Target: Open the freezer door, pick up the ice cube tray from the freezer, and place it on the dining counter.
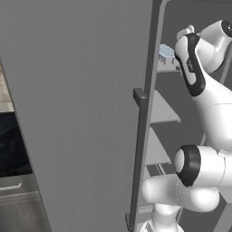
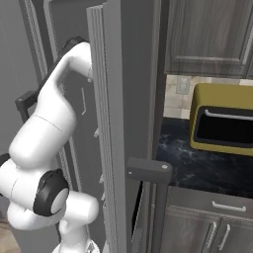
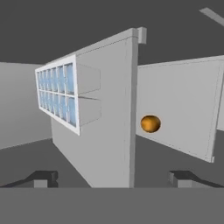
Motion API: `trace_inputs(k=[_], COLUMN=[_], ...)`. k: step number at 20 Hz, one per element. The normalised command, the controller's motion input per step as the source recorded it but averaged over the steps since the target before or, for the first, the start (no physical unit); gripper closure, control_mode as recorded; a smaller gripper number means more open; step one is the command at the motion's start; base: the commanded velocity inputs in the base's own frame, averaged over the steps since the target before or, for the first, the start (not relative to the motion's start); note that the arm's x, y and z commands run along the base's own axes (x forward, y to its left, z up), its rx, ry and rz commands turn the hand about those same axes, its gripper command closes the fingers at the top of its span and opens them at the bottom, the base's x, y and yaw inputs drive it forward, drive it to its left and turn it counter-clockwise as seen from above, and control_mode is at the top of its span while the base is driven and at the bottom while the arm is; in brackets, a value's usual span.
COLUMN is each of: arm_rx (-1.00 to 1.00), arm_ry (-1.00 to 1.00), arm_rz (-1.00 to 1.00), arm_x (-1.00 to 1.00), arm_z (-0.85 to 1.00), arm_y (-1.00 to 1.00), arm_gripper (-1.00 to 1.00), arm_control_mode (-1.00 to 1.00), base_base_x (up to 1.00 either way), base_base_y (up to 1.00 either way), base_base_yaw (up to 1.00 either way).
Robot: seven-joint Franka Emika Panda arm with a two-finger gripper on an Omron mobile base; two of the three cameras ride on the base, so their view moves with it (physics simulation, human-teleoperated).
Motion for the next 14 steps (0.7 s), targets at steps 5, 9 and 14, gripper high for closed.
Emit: trace_inputs(k=[5, 9, 14], arm_rx=[0.0, 0.0, 0.0], arm_ry=[0.0, 0.0, 0.0], arm_rz=[0.0, 0.0, 0.0], arm_x=[0.33, 0.28, 0.25], arm_z=[0.0, 0.0, -0.18], arm_y=[-0.13, -0.13, -0.07], arm_gripper=[-1.0, -1.0, -1.0], arm_control_mode=[-1.0, -1.0, -1.0], base_base_x=[0.0, 0.0, 0.0], base_base_y=[0.0, 0.0, 0.0], base_base_yaw=[0.0, 0.0, 0.0])
